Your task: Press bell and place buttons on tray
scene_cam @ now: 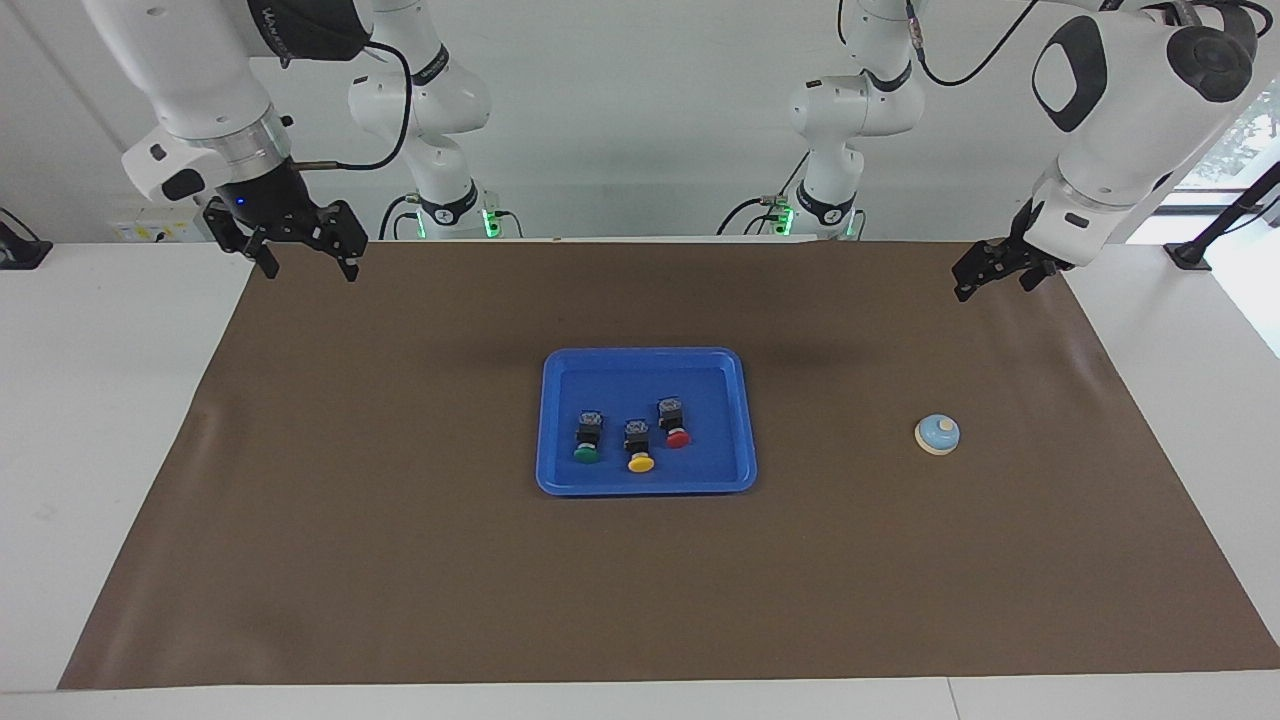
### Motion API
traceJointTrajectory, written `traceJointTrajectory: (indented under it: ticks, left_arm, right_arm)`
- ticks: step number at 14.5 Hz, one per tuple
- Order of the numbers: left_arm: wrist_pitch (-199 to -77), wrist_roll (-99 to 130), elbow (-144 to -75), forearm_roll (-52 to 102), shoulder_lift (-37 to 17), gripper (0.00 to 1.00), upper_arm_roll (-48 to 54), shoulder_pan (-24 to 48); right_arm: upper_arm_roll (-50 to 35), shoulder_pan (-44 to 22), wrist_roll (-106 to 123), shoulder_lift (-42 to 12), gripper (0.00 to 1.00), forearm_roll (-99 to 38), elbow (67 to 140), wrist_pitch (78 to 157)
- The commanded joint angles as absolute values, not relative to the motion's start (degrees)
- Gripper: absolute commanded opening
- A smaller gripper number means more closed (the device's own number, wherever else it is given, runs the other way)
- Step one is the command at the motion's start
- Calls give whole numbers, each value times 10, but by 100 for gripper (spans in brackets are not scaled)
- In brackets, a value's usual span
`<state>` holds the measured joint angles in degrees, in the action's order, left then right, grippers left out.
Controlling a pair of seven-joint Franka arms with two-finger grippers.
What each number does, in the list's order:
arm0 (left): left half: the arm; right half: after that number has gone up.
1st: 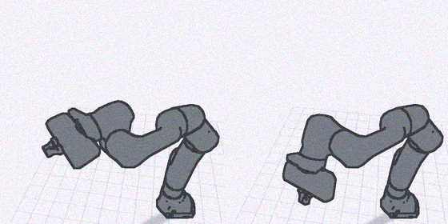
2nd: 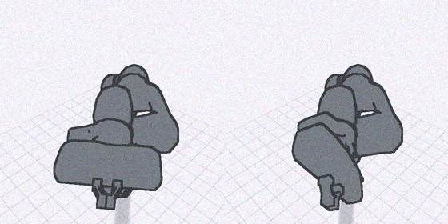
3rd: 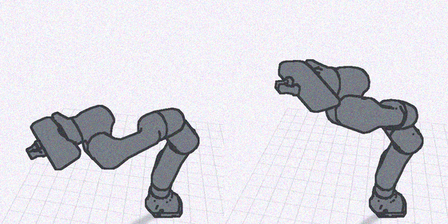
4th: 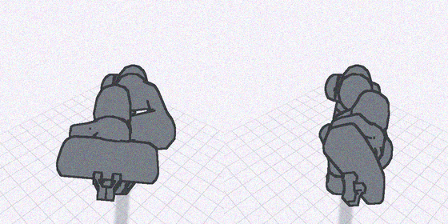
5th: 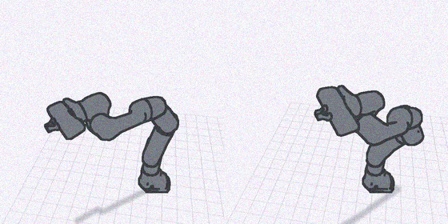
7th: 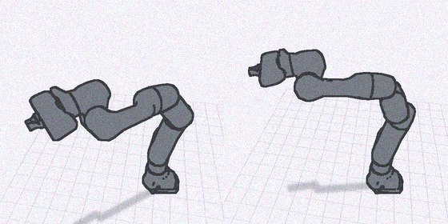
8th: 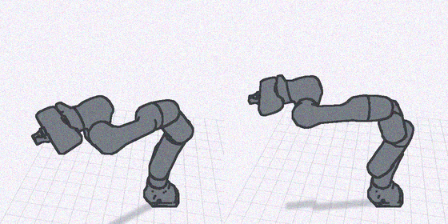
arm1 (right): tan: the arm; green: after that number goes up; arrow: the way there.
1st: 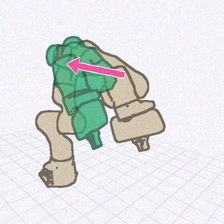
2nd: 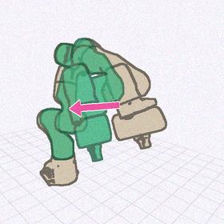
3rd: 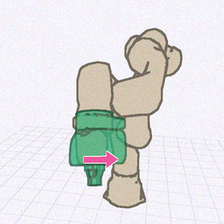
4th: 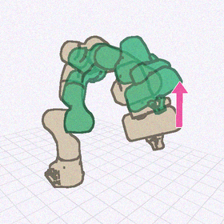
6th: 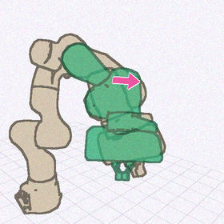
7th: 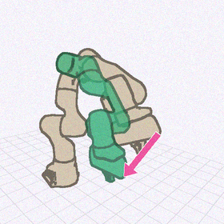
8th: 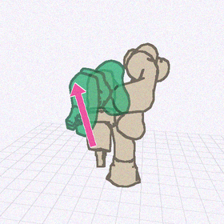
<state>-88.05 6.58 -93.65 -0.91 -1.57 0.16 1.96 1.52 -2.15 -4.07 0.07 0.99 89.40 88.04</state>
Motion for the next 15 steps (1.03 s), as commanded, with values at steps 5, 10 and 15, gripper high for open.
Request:
traceJointTrajectory:
  ticks: [5,10,15]
  left_arm:
    - [-1026,67,-1030,-7,12,0,-4,3]
    - [-1134,65,-1068,-8,-46,0,-4,-2]
    - [-1254,62,-1130,-8,-83,0,-4,2]
  right_arm:
    - [9,-12,-34,-2,100,9,896,872]
    - [9,-3,-35,-2,100,9,895,858]
    - [8,2,-33,-2,100,9,895,853]
